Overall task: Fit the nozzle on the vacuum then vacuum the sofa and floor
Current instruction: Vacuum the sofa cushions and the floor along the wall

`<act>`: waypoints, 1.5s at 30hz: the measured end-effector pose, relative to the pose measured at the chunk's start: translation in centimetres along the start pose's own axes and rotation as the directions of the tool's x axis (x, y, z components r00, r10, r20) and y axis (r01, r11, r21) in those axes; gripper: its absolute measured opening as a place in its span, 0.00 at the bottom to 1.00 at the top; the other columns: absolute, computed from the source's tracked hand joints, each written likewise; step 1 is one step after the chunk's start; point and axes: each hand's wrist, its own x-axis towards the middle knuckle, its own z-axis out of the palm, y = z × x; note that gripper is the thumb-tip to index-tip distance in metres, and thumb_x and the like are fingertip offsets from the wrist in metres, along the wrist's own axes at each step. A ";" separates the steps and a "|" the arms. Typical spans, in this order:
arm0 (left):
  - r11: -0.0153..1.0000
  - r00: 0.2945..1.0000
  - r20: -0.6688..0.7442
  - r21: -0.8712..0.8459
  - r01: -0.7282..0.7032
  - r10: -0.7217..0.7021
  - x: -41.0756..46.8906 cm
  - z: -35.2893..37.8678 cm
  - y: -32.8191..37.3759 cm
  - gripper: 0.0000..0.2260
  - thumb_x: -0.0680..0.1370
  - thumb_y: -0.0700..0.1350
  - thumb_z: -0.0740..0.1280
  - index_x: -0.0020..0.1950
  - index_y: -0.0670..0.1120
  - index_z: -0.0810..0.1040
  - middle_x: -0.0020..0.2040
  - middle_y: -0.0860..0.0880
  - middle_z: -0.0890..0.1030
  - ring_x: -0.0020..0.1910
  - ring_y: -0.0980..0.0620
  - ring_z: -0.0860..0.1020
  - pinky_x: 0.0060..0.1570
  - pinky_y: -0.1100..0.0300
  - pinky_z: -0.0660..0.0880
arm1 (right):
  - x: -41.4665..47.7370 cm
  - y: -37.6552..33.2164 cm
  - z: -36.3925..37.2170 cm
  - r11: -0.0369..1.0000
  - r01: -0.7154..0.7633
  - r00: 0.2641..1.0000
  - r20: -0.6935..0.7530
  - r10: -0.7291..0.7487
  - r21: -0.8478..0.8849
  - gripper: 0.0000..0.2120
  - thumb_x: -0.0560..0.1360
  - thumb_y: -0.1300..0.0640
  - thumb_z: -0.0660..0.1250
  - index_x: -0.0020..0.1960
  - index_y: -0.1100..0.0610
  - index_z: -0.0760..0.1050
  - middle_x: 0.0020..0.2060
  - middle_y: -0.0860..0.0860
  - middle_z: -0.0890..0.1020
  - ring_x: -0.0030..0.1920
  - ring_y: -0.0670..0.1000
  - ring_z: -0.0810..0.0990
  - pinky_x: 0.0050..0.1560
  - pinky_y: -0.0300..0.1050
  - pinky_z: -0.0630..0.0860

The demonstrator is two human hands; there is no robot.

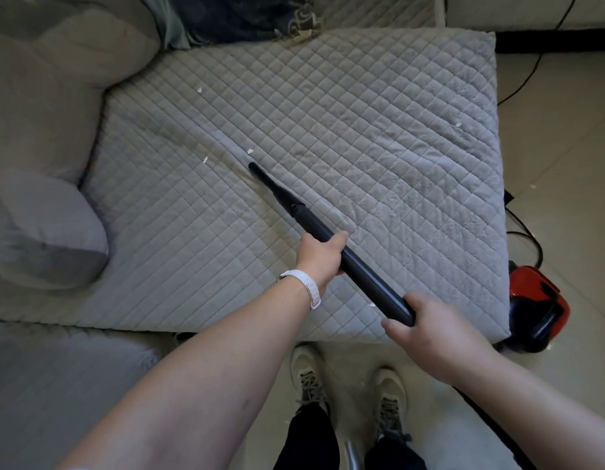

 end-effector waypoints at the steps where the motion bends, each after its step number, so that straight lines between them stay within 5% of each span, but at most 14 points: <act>1: 1.000 1.000 0.005 0.004 -0.001 0.001 0.0 0.1 0.0 0.20 0.76 0.50 0.72 0.62 0.41 0.70 0.56 0.42 0.81 0.51 0.45 0.83 0.42 0.52 0.85 | -0.2 0.0 0.0 1.000 -0.004 1.000 -0.005 0.004 0.008 0.11 0.75 0.42 0.67 0.46 0.49 0.72 0.33 0.48 0.80 0.33 0.48 0.79 0.32 0.45 0.75; 19: 0.999 0.999 0.016 0.016 -0.033 0.032 0.9 -0.8 1.1 0.18 0.76 0.48 0.72 0.60 0.41 0.71 0.55 0.41 0.81 0.51 0.45 0.83 0.35 0.56 0.82 | 0.3 -1.7 0.4 0.999 -0.034 0.999 -0.012 0.035 0.033 0.11 0.75 0.42 0.66 0.47 0.48 0.73 0.34 0.48 0.80 0.35 0.48 0.80 0.32 0.44 0.74; 25: 0.999 0.999 0.007 0.032 -0.043 0.043 1.8 -1.4 1.9 0.14 0.76 0.48 0.72 0.55 0.44 0.71 0.55 0.42 0.81 0.52 0.45 0.83 0.41 0.53 0.84 | 1.0 -2.8 0.4 0.999 -0.030 1.000 0.005 0.029 0.032 0.11 0.76 0.41 0.65 0.51 0.47 0.73 0.35 0.48 0.80 0.35 0.49 0.80 0.31 0.44 0.73; 35: 0.999 0.999 -0.027 -0.026 -0.047 0.046 2.1 -3.5 3.3 0.19 0.77 0.48 0.71 0.61 0.40 0.71 0.54 0.42 0.80 0.47 0.48 0.82 0.29 0.63 0.79 | 1.6 -5.2 -0.5 0.999 0.003 1.000 0.026 -0.004 0.035 0.09 0.76 0.44 0.66 0.44 0.49 0.72 0.33 0.49 0.79 0.33 0.49 0.79 0.30 0.44 0.71; 45: 0.996 0.998 -0.066 -0.083 -0.018 0.012 2.6 -7.7 3.0 0.18 0.77 0.49 0.71 0.61 0.42 0.71 0.55 0.43 0.81 0.50 0.47 0.83 0.36 0.59 0.82 | 2.0 -8.8 -0.2 0.996 0.078 0.995 0.072 -0.075 -0.038 0.09 0.76 0.44 0.66 0.46 0.48 0.72 0.34 0.49 0.79 0.33 0.48 0.79 0.29 0.43 0.69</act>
